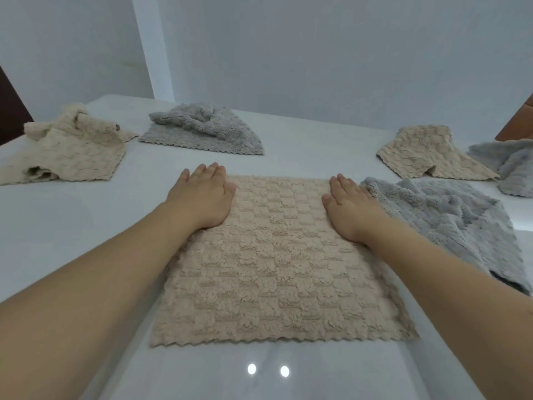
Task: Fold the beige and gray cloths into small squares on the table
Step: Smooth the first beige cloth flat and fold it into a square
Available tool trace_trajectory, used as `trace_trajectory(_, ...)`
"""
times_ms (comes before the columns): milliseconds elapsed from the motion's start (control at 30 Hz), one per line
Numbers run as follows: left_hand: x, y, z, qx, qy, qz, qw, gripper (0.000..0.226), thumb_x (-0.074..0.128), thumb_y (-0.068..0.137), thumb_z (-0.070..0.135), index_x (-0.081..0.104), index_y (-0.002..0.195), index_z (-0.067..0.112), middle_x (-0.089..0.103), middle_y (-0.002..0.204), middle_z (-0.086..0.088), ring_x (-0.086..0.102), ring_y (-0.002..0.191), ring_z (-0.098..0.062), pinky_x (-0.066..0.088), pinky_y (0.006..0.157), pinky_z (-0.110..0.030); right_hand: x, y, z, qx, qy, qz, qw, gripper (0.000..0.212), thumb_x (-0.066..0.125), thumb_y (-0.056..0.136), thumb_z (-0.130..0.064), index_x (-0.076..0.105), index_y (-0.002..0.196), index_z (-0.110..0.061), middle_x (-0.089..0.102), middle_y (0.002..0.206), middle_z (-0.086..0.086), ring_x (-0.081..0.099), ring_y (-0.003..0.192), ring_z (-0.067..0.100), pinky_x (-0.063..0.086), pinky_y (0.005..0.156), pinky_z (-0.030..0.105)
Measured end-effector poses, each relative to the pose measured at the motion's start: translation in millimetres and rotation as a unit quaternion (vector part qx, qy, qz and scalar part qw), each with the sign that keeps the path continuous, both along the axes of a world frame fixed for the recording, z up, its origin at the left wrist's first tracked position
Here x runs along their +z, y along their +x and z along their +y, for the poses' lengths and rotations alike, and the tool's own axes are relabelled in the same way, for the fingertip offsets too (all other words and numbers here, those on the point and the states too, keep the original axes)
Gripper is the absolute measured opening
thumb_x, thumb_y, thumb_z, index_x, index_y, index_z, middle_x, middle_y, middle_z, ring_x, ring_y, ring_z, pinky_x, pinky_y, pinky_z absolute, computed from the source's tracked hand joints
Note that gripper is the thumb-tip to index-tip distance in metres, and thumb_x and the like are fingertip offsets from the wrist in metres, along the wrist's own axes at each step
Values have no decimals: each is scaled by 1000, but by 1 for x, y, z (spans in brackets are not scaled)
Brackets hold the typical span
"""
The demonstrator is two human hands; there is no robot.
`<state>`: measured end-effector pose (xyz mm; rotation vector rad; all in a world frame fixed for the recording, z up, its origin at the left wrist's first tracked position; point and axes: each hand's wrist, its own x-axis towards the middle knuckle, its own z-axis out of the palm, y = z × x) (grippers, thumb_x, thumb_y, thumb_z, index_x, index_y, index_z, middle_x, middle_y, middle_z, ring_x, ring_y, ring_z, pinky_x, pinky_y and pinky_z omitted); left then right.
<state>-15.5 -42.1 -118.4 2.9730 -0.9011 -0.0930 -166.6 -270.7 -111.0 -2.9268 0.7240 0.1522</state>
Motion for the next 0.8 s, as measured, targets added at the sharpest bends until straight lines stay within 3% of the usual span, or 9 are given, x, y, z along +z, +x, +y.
trace_trajectory(67, 14, -12, -8, 18, 42, -74, 996, 61, 12, 103, 40, 8, 155, 6, 5, 163, -8, 0, 150, -26, -5, 120, -47, 9, 4, 5, -15, -33, 23, 999, 61, 10, 102, -40, 1, 154, -8, -5, 162, 8, -5, 149, 22, -6, 120, 41)
trace_trajectory(133, 23, -33, -20, 11, 2, -104, 995, 60, 16, 103, 35, 11, 153, 2, 10, 162, -12, 3, 150, -30, -3, 120, -48, 18, 8, 20, -3, -53, 5, 999, 60, 11, 102, -37, 3, 154, -6, -4, 161, 11, -4, 149, 25, -4, 120, 45)
trace_trajectory(233, 6, -68, -32, -48, -70, -37, 996, 58, 17, 103, 36, 19, 151, 4, 18, 160, -14, 12, 148, -30, 7, 120, -47, 14, 3, 53, 47, -3, -42, 998, 58, 13, 104, -36, 3, 154, -9, -5, 162, 8, -4, 149, 22, -2, 121, 40)
trace_trajectory(300, -5, -77, -30, -52, -81, -3, 995, 59, 16, 103, 38, 14, 154, 9, 10, 163, -8, 6, 150, -25, 2, 121, -44, 2, -6, 65, 54, 18, -42, 998, 59, 13, 103, -38, 3, 154, -11, -5, 162, 5, -6, 149, 18, -4, 121, 38)
trace_trajectory(633, -6, -71, -26, -42, -84, 8, 996, 62, 14, 102, 44, 6, 156, 15, 0, 164, 0, -2, 150, -18, -3, 121, -40, -5, -9, 57, 47, 10, -29, 998, 59, 10, 102, -42, -1, 155, -18, -8, 162, -2, -9, 148, 13, -6, 119, 35)
trace_trajectory(800, -9, -49, 13, -14, -70, 12, 997, 63, 12, 101, 48, 2, 156, 20, -4, 164, 3, -5, 150, -15, -4, 121, -40, -2, -35, 28, -3, 1, -12, 1000, 59, 7, 102, -43, -3, 155, -19, -11, 161, -2, -9, 148, 15, -7, 120, 36)
